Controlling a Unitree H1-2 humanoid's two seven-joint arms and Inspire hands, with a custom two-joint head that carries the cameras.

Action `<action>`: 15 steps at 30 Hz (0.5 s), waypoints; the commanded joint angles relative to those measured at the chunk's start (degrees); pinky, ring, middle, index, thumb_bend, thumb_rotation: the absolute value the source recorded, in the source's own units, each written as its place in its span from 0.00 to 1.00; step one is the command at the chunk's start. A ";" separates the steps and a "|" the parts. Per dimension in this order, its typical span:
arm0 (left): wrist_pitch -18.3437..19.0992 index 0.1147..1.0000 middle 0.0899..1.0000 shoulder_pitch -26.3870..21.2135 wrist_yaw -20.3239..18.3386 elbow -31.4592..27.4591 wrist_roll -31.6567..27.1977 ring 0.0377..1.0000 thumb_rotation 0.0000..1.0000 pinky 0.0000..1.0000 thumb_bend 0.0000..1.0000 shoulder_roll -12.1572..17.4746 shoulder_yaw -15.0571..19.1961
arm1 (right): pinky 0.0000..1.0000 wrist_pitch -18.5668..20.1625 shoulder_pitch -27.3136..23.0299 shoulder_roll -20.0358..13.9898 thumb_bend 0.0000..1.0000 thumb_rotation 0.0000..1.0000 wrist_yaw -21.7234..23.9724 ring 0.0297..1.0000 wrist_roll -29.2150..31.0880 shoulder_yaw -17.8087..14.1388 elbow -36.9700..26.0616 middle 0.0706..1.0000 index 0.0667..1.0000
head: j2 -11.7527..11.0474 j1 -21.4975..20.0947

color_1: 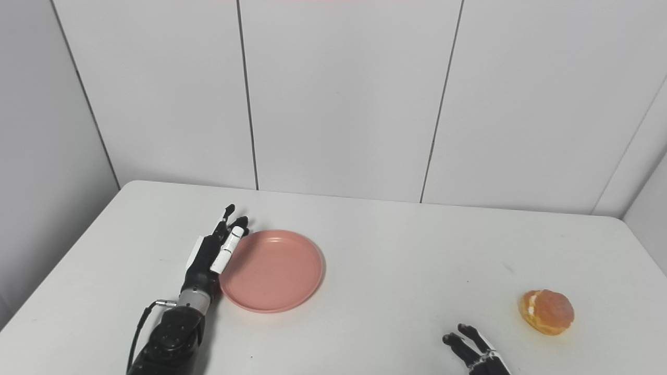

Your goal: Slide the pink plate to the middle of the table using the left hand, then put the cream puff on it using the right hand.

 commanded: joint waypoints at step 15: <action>7.31 1.00 0.94 2.10 -2.16 -6.47 -1.02 0.90 0.90 0.87 0.62 -6.82 -2.13 | 0.87 16.22 -1.75 4.02 0.85 0.94 -5.63 0.83 -5.19 4.07 0.10 0.73 0.78 | 1.93 -7.56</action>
